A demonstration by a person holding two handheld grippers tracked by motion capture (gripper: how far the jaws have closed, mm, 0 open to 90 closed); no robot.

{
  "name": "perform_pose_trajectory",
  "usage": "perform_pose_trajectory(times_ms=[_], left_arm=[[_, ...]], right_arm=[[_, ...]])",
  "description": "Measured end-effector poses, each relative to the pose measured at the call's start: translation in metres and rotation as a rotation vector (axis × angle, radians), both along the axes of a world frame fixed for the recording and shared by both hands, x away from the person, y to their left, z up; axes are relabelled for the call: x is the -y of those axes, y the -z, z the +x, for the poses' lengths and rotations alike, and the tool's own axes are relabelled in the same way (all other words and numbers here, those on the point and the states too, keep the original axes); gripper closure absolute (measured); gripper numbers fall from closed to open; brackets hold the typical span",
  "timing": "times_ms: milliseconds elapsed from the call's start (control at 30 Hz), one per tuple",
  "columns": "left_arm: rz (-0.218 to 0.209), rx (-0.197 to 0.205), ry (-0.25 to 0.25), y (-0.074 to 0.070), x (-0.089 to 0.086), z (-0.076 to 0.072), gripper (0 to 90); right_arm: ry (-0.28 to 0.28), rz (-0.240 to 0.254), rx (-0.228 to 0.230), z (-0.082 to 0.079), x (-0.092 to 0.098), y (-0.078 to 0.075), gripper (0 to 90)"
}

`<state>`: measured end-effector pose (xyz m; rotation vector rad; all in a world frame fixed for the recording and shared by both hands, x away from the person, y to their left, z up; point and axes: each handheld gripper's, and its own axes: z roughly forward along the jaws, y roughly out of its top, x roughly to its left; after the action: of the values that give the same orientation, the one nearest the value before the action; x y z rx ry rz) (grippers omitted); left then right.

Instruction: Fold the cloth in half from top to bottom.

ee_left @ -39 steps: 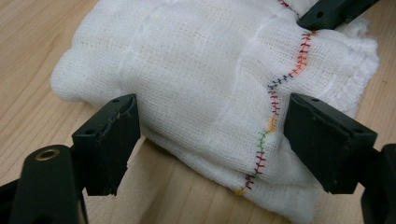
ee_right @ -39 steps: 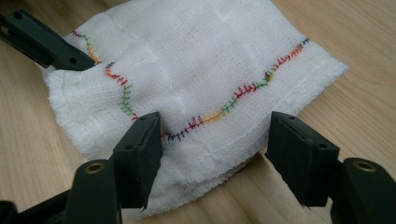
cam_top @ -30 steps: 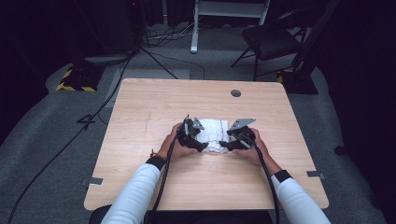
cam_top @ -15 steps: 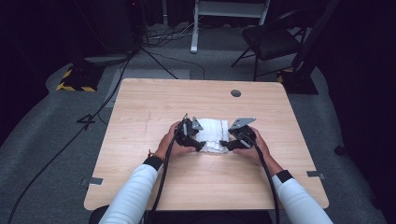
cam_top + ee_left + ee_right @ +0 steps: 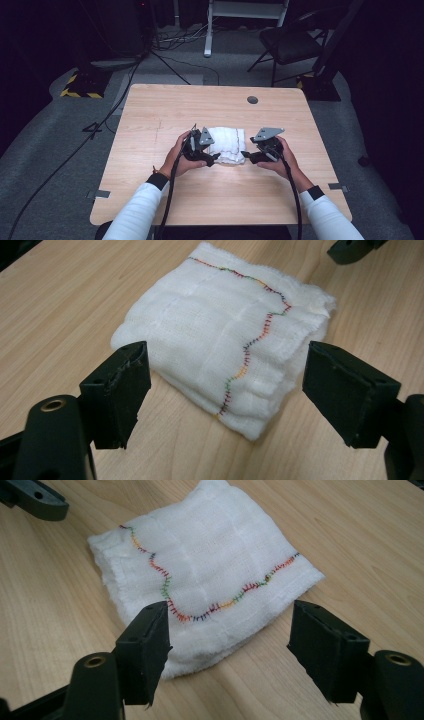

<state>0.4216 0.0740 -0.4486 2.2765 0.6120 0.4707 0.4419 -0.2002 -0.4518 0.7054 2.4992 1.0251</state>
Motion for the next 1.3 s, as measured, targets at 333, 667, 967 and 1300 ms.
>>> perform_pose_trajectory(times_ms=[333,667,967,1300], left_arm=[[0.08,0.035,-0.009,0.001,-0.01,-0.023,19.5],[0.145,0.042,-0.033,0.007,-0.025,-0.042,19.6],[0.198,0.033,-0.063,0.014,-0.041,-0.058,19.3],[0.191,0.003,-0.116,0.028,-0.068,-0.073,18.8]], right_arm=[[0.004,-0.036,0.025,-0.018,0.023,-0.007,32.4],[0.018,-0.08,0.015,-0.033,0.044,0.0,32.1],[0.041,-0.112,0.015,-0.045,0.059,0.008,31.6],[0.059,-0.142,0.011,-0.055,0.081,0.016,30.1]])
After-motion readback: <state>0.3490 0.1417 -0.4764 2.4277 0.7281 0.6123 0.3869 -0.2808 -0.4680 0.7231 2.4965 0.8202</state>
